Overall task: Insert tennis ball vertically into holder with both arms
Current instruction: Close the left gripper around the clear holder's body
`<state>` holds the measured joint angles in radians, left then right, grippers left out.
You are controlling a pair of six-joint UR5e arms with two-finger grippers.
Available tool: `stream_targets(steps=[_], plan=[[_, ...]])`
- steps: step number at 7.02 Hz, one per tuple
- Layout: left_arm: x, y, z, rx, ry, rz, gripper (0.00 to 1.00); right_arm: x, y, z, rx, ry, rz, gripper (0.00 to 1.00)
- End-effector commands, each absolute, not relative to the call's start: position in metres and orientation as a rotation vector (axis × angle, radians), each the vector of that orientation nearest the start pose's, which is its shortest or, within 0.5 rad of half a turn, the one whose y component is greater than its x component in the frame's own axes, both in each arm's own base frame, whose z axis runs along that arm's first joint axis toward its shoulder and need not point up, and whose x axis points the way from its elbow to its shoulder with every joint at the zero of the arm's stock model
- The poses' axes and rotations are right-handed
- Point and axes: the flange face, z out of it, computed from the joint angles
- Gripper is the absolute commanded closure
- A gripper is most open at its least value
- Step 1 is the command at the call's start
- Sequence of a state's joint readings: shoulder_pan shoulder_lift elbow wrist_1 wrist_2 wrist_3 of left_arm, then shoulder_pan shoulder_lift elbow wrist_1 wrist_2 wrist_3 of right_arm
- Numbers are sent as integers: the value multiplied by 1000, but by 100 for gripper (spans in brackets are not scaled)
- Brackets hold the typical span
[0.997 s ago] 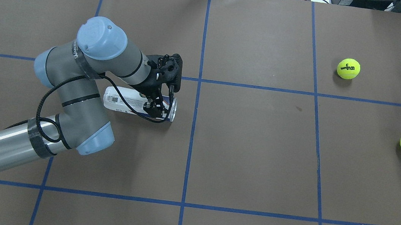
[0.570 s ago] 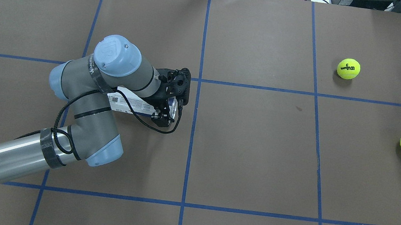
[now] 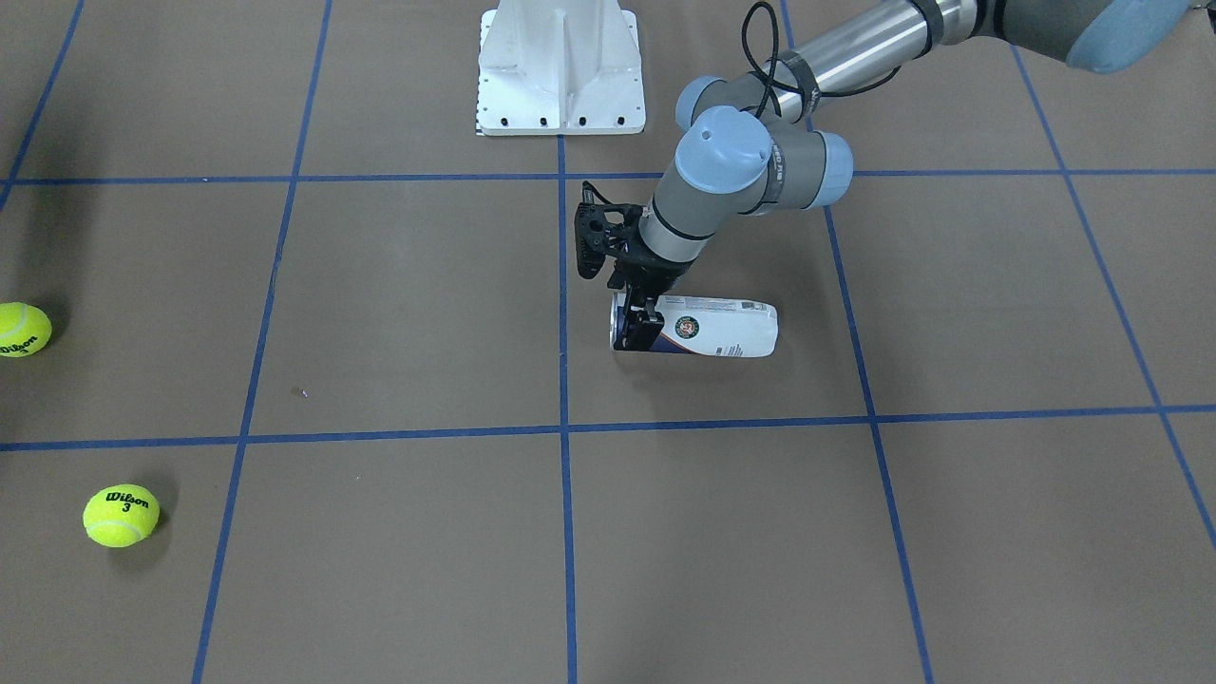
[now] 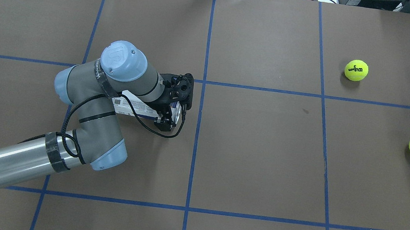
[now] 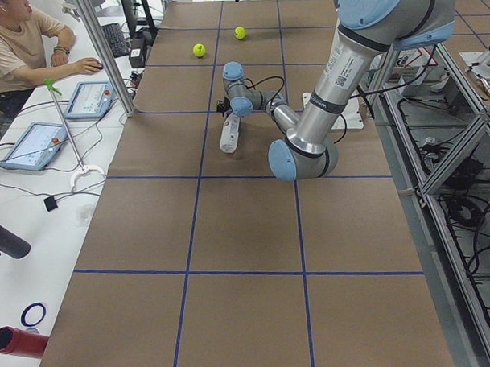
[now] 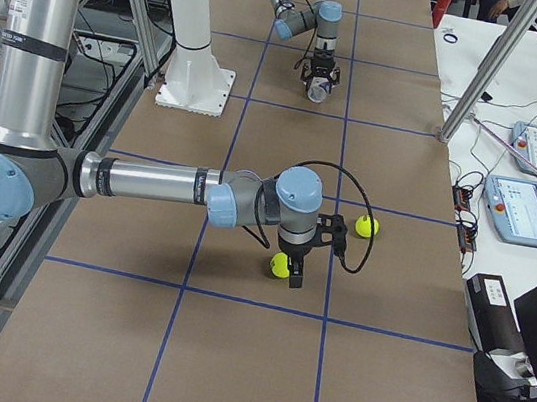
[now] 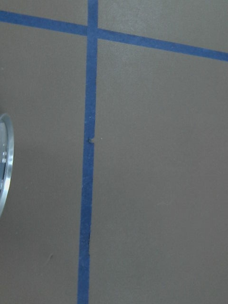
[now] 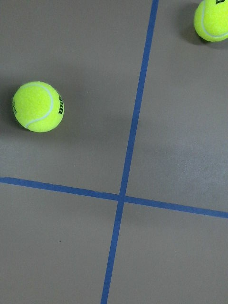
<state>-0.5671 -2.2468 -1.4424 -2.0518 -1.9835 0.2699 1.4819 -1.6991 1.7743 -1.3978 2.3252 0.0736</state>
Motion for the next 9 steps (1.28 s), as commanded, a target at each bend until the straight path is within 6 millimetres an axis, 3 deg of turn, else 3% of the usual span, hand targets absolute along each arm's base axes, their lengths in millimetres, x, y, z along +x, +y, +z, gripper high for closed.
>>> stream_targets(steps=[1,7,9], plan=[[575,-465,256,870,782,1361,1,25,-456,601,174,-766,-108,0],[591,-469,249,870,766,1358,2,25,-455,604,168,-766,-105,0],[591,-469,247,873,766,1360,14,25,-455,604,168,-766,-105,0]])
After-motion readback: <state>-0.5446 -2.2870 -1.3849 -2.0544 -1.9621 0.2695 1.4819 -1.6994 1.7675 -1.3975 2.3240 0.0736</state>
